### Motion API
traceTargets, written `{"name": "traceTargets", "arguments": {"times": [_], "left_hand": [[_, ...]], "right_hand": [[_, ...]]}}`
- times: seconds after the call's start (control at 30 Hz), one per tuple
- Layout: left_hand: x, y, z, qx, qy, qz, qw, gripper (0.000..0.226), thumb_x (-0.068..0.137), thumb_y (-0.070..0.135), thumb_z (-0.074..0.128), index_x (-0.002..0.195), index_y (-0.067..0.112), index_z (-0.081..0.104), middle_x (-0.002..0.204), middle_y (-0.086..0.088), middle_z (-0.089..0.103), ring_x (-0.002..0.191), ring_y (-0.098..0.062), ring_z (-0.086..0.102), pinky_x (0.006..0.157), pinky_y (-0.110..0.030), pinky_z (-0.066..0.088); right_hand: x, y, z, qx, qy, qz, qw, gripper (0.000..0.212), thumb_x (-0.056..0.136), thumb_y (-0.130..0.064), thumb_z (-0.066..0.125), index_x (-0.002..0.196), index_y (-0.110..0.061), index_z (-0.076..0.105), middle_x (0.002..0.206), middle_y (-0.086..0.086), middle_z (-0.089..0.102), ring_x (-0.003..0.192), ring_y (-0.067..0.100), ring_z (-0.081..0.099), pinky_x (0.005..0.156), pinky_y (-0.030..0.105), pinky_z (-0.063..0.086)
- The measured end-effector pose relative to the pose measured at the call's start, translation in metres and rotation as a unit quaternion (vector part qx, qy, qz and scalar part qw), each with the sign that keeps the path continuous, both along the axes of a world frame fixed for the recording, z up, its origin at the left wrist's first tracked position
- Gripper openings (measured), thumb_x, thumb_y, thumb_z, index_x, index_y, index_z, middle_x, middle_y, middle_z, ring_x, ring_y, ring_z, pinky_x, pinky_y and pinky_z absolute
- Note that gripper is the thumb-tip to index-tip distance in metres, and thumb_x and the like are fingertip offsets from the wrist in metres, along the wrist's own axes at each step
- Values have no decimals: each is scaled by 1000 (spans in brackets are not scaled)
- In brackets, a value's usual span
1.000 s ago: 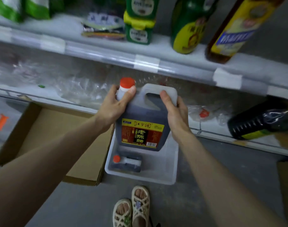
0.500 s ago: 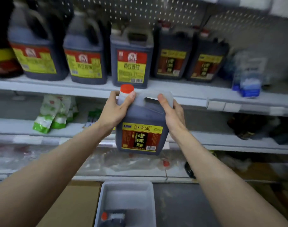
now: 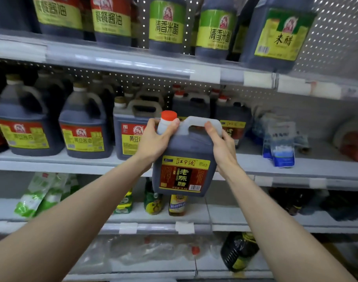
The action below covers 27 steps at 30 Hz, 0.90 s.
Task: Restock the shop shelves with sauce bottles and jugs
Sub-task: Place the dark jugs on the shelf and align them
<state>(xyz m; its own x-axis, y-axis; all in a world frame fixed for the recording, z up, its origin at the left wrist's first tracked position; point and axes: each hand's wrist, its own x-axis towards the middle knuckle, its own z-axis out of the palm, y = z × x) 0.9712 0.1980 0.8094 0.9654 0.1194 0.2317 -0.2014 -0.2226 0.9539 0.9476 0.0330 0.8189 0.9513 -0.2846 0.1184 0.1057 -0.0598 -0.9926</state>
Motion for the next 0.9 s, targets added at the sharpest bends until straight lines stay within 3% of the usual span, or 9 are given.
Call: {"name": "traceTargets", "arguments": {"times": [0.13, 0.27, 0.3, 0.37, 0.43, 0.47, 0.6, 0.73, 0.9], "left_hand": [[35, -23, -4, 18, 7, 20, 1000, 55, 77, 69, 60, 108, 24, 53, 103, 7, 65, 96, -13, 62, 90, -41, 51], [66, -43, -7, 5, 14, 37, 999, 54, 74, 69, 62, 107, 27, 52, 100, 9, 64, 94, -14, 63, 92, -45, 51], [73, -46, -9, 6, 17, 46, 999, 53, 74, 70, 61, 105, 28, 52, 99, 9, 64, 95, -15, 63, 92, -45, 51], [84, -54, -12, 6, 25, 64, 998, 60, 68, 77, 58, 103, 29, 52, 101, 7, 65, 98, -18, 63, 94, -46, 49], [95, -59, -16, -3, 28, 84, 996, 72, 59, 84, 54, 102, 27, 53, 105, 2, 66, 102, -23, 62, 96, -46, 48], [101, -62, -16, -8, 30, 92, 995, 76, 56, 85, 53, 104, 26, 54, 107, 0, 66, 104, -24, 62, 97, -47, 47], [119, -66, -15, -20, 34, 98, 994, 79, 56, 82, 55, 112, 25, 54, 113, -3, 65, 109, -27, 60, 100, -47, 44], [130, -67, -15, -18, 24, 95, 995, 80, 56, 80, 52, 115, 27, 52, 112, -3, 65, 109, -26, 60, 100, -46, 44], [135, -63, -21, -23, 18, 82, 996, 77, 57, 78, 54, 116, 28, 52, 109, -1, 66, 106, -24, 61, 99, -46, 46]], "right_hand": [[40, -27, 0, -8, 6, 10, 1000, 49, 73, -63, 69, 99, -22, 68, 98, 1, 72, 94, 20, 68, 91, 46, 54], [83, -44, -10, 3, 18, 5, 1000, 104, 41, -89, 66, 121, -22, 62, 118, 1, 67, 108, 23, 64, 98, 48, 50], [91, -46, -11, 4, 21, 8, 1000, 110, 37, -90, 66, 122, -21, 61, 119, 2, 66, 109, 23, 63, 99, 48, 48], [107, -51, -11, -4, 29, 18, 999, 94, 47, -84, 68, 112, -16, 62, 112, 0, 67, 106, 22, 62, 100, 46, 47], [119, -56, -10, -1, 38, 18, 999, 64, 66, -67, 71, 103, -18, 54, 107, 0, 64, 107, 23, 59, 103, 43, 44], [130, -61, -15, 7, 46, 5, 999, 59, 73, -60, 71, 111, -18, 54, 111, 2, 63, 109, 25, 58, 104, 43, 42], [155, -65, -19, 10, 65, -6, 998, 75, 76, -57, 69, 133, -11, 52, 123, 6, 63, 115, 27, 57, 105, 43, 42], [169, -65, -21, 43, 77, -19, 996, 73, 78, -50, 71, 139, -21, 46, 138, 6, 54, 124, 28, 49, 109, 42, 36], [174, -66, -23, 46, 80, -11, 996, 75, 78, -51, 71, 142, -23, 42, 142, 5, 50, 128, 28, 46, 110, 42, 34]]}}
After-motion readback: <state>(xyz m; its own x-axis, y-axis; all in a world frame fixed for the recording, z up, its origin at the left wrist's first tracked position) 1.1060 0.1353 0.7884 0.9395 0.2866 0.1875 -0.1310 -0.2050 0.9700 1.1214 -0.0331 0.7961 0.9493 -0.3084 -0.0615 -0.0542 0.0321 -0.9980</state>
